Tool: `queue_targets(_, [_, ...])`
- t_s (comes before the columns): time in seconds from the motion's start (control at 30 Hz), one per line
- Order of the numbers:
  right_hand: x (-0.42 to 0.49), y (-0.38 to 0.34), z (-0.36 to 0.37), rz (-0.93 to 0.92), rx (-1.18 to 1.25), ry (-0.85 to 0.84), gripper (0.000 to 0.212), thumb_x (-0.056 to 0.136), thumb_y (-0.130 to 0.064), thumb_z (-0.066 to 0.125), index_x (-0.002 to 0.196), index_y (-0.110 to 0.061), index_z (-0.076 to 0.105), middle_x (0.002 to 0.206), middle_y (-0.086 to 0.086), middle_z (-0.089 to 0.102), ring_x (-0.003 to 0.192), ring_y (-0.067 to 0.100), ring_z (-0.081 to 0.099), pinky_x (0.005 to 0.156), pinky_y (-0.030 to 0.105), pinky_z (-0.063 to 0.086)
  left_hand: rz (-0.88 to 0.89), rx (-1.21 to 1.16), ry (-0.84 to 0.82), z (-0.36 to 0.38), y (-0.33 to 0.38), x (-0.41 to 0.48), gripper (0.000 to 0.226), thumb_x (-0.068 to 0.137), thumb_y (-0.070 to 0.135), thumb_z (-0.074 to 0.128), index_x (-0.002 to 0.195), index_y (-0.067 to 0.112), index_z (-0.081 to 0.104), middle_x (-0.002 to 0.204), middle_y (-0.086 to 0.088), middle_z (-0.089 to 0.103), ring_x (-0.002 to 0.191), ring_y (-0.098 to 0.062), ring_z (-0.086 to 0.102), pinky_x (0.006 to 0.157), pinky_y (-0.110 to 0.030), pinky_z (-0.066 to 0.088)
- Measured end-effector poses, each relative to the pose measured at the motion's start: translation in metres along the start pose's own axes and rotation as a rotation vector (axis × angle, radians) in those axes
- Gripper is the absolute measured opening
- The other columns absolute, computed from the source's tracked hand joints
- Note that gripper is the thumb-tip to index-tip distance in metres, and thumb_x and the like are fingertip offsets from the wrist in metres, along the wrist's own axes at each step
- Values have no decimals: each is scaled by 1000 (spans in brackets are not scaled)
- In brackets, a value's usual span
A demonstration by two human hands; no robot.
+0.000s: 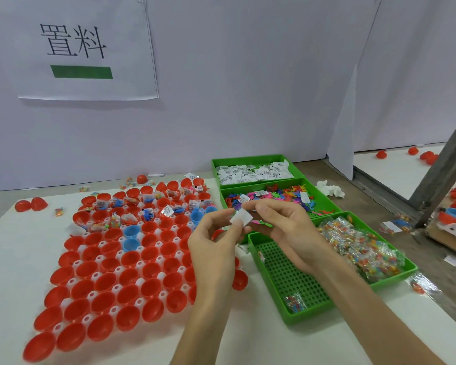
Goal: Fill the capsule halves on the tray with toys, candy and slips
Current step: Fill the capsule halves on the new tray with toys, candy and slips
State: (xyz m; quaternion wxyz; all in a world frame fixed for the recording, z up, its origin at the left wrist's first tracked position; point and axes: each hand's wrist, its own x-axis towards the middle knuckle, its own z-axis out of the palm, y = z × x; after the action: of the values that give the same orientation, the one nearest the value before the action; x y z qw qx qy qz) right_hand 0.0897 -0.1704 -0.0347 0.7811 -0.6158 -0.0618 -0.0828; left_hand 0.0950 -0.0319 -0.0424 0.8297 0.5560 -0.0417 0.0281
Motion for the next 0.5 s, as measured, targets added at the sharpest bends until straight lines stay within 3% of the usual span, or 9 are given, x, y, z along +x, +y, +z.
queue_targets(0.13, [-3, -3, 2, -15, -63, -2, 20, 78, -17, 71, 94, -23, 81, 92, 1, 76, 91, 12, 70, 79, 23, 55, -8, 0, -42, 0, 0, 0, 17, 83, 0, 72, 95, 12, 71, 84, -9, 72, 79, -29, 73, 65, -21, 56])
queue_targets(0.3, [-3, -4, 4, -37, -93, 59, 17, 72, -13, 75, 86, -22, 79, 85, 1, 74, 81, 14, 68, 74, 25, 55, 5, 38, -44, 1, -2, 0, 18, 84, -2, 70, 95, 12, 70, 91, -13, 73, 79, -29, 73, 68, -25, 59])
queue_targets(0.43, [0, -6, -2, -73, -119, 239, 22, 79, -5, 75, 79, -27, 78, 83, -3, 74, 82, 11, 69, 72, 23, 53, -6, -33, -7, 1, -2, 0, 22, 85, -7, 66, 91, 13, 70, 81, -2, 71, 72, -24, 73, 61, -21, 55])
queue_targets(0.5, [1, -11, -7, -84, -4, 237, 19, 75, -6, 75, 79, -24, 78, 80, -1, 73, 74, 11, 68, 68, 22, 55, -13, -61, 9, 1, 0, 0, 21, 86, -8, 65, 92, 12, 69, 78, -1, 71, 67, -19, 73, 57, -17, 53])
